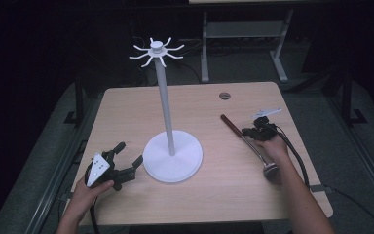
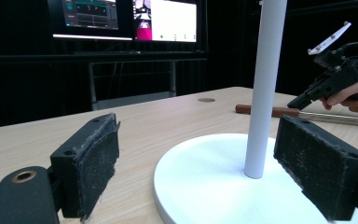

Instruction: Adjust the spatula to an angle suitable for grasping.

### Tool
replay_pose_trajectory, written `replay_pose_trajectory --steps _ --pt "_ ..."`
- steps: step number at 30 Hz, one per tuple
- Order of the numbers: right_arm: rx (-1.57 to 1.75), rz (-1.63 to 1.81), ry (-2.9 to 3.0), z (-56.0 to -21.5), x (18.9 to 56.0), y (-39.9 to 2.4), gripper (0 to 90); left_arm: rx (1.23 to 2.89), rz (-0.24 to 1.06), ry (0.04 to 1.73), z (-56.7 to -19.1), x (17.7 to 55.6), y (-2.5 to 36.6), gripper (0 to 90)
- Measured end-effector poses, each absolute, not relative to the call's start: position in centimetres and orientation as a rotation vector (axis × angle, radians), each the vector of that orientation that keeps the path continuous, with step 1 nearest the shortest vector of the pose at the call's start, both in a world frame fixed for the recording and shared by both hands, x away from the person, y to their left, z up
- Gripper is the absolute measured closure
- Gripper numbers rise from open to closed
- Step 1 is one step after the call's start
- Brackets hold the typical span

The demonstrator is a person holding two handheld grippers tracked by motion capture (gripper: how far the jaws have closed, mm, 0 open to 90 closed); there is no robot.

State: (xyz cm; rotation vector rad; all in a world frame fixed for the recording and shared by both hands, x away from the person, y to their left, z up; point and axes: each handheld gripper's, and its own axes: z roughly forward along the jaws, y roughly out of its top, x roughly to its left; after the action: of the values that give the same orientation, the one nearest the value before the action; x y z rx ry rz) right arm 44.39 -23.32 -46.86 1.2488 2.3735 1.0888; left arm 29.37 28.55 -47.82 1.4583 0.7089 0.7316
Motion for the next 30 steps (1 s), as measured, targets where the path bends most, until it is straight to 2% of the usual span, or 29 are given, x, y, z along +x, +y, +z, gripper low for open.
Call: replay_pose_trajectory --steps 30 --pt "1.086 1.136 2.519 -46.5 42.8 -20.5 89.7 1.458 0.731 0.705 -47.8 29.4 28.5 13.3"
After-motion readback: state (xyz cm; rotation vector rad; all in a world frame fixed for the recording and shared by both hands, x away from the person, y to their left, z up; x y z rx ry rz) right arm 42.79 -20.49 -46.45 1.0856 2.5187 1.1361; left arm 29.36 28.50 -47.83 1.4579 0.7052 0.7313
